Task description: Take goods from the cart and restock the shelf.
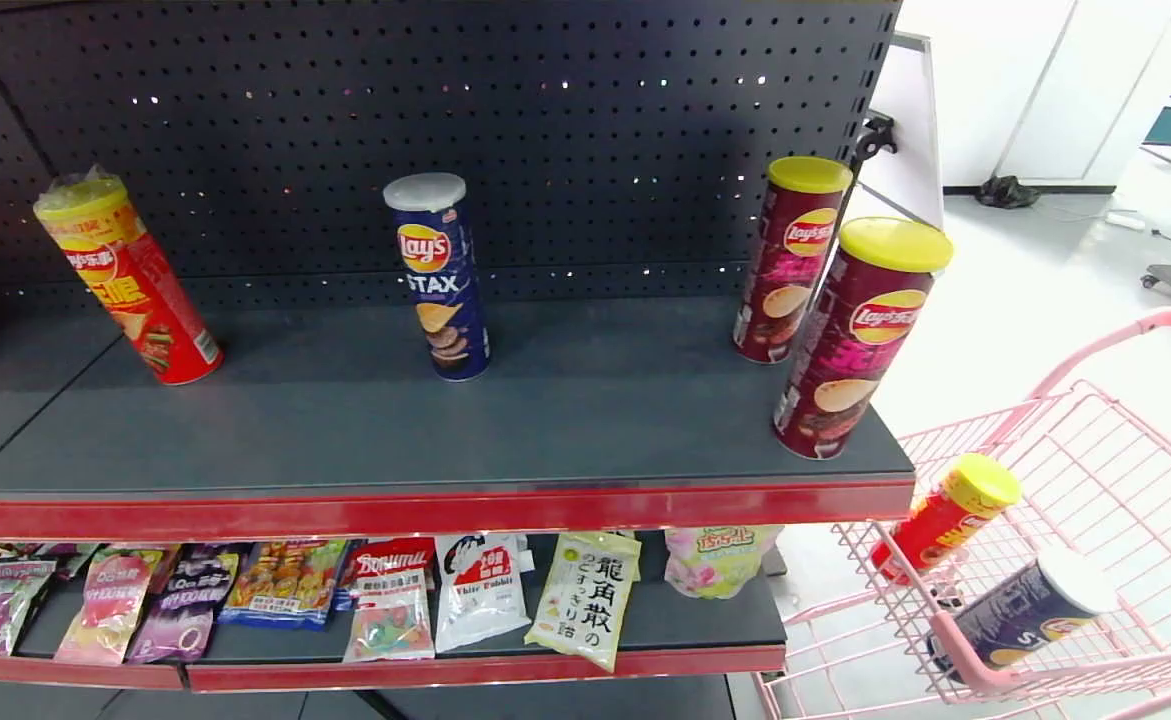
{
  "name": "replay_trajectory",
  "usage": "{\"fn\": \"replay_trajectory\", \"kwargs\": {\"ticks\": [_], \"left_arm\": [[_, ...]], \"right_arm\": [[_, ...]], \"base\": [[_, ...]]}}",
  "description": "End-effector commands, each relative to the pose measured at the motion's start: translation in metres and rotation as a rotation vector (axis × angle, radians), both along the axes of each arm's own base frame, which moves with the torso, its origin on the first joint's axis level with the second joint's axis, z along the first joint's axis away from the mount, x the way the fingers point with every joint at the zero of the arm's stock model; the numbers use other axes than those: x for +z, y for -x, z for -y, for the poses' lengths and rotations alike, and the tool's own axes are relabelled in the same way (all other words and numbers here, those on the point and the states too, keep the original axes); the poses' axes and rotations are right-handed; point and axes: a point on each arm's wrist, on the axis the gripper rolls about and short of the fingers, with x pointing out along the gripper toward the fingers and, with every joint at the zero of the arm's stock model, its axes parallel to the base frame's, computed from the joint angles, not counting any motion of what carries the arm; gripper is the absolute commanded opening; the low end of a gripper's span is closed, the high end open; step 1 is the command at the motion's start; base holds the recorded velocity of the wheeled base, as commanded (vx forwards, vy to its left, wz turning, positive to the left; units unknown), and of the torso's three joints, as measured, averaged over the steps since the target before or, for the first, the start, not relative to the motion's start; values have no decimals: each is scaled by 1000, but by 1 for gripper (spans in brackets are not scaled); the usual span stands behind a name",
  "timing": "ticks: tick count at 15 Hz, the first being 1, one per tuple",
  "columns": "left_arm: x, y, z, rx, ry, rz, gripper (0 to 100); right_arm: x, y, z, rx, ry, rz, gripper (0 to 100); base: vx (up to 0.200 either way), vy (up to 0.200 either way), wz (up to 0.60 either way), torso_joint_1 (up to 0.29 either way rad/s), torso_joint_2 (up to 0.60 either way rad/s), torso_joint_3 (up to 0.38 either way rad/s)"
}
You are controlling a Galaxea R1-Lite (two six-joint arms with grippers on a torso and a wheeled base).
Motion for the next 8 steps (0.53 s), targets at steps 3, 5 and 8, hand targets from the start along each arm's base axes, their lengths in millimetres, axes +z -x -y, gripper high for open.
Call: {"fn": "replay_trajectory", "kwargs": {"ticks": [3,5,8], "left_arm": [[0,0,0,0,0,-1,100],[0,0,0,0,1,-1,100],[0,0,0,0,1,-1,100]], "right_arm": [[0,0,0,0,1,0,100],[0,0,0,0,1,0,100],[0,0,0,0,1,0,100]], "base": [[0,-67,-200,5,3,0],[0,0,-600,5,-2,5],[0,0,-600,4,1,-1]]}}
